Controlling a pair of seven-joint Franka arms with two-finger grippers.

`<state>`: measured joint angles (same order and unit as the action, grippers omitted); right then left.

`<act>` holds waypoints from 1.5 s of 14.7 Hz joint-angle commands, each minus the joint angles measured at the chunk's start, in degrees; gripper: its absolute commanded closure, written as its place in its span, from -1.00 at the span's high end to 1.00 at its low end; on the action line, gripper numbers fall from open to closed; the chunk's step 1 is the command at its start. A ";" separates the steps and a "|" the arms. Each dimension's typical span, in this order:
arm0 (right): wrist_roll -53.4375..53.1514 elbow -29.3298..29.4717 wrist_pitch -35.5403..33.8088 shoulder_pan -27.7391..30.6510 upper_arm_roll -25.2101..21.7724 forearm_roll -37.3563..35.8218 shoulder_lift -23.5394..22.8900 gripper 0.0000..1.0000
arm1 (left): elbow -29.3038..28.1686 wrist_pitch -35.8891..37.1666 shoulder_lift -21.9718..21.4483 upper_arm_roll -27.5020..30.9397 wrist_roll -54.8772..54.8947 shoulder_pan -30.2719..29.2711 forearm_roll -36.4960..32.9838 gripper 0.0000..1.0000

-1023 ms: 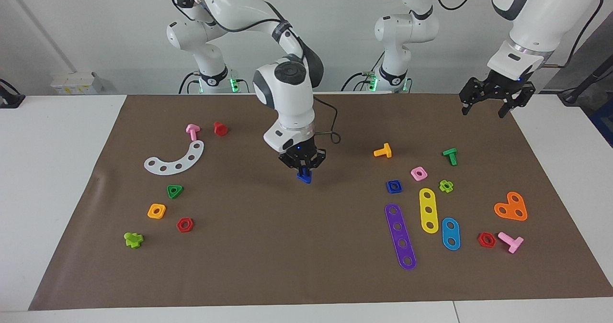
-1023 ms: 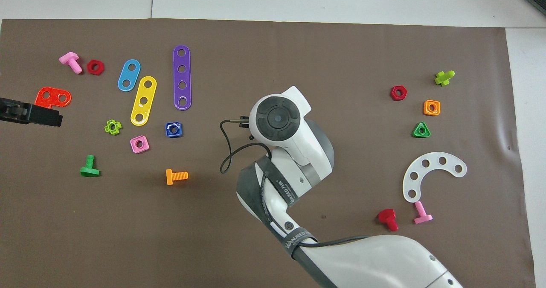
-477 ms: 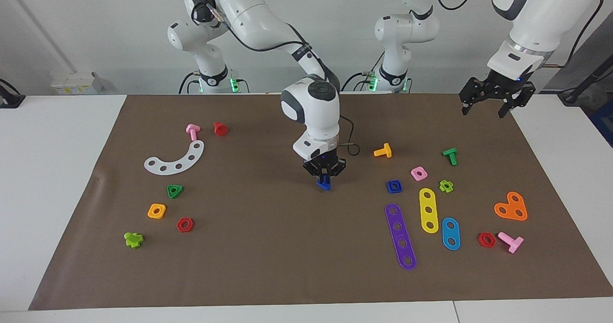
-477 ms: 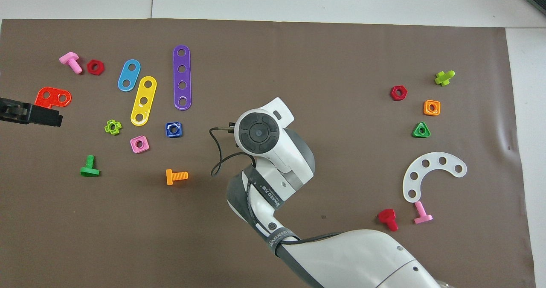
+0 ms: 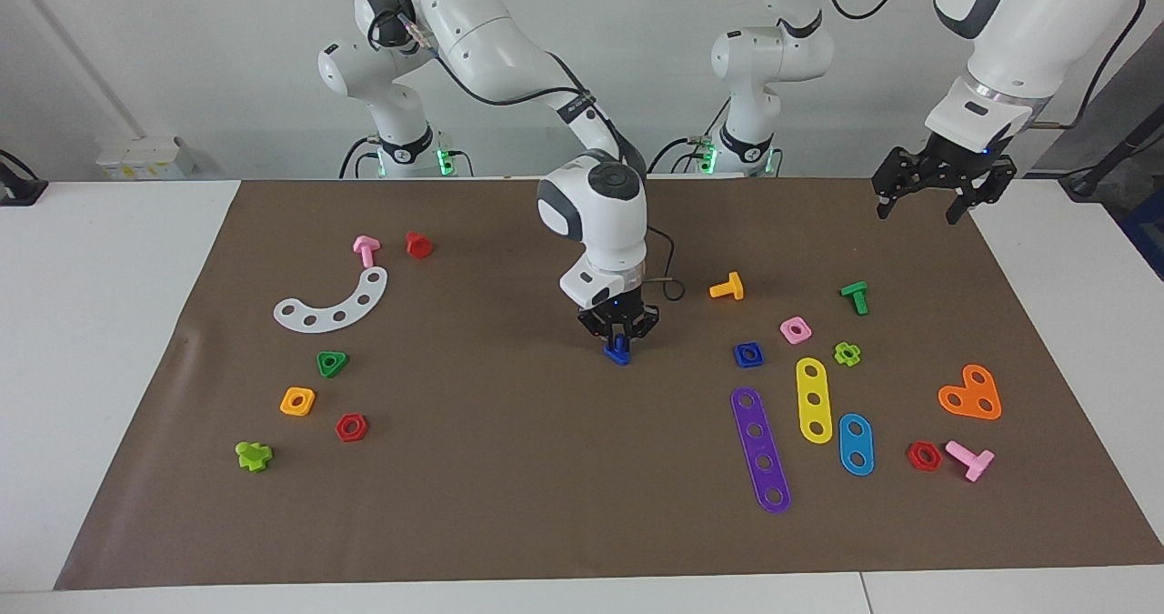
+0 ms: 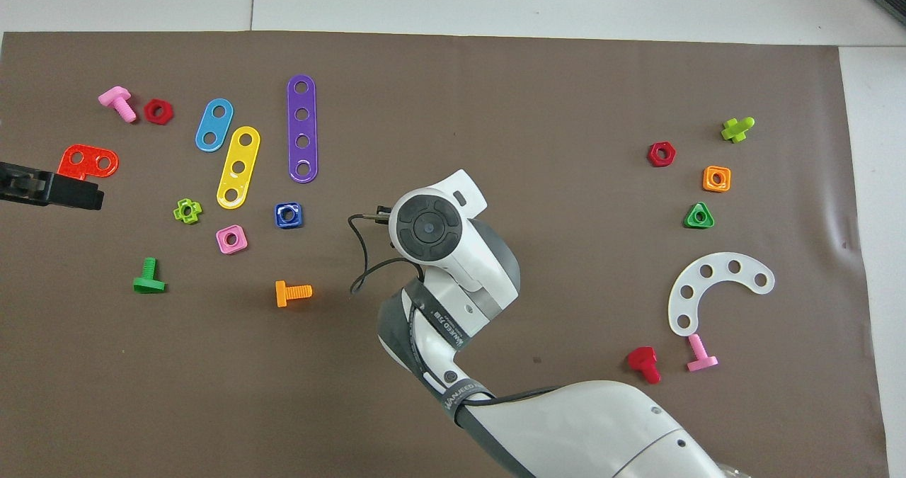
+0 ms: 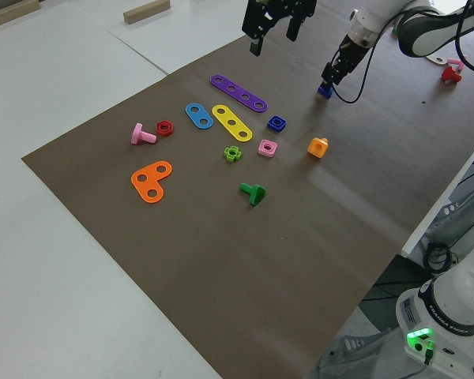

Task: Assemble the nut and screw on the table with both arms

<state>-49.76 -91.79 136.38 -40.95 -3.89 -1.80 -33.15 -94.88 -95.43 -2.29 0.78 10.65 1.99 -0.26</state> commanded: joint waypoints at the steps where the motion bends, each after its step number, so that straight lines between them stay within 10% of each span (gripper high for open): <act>1: -1.13 -0.94 -4.08 1.82 -0.68 -1.27 6.76 1.00 | 0.48 1.21 -0.26 -0.07 0.60 -0.32 1.05 1.00; 12: 28.74 -1.02 -25.70 25.20 -0.42 -0.31 25.06 1.00 | -0.57 2.45 -1.05 -0.16 0.51 -0.06 1.05 1.00; 22: 44.47 -3.91 -43.39 38.47 -0.51 0.48 32.88 1.00 | -11.98 -14.67 -0.53 -5.16 -12.39 2.67 0.96 1.00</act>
<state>-8.75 -91.96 93.66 -5.07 -5.24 -2.29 -3.13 -102.12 -104.72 -2.15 -3.73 1.15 4.24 0.04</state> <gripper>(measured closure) 0.000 0.000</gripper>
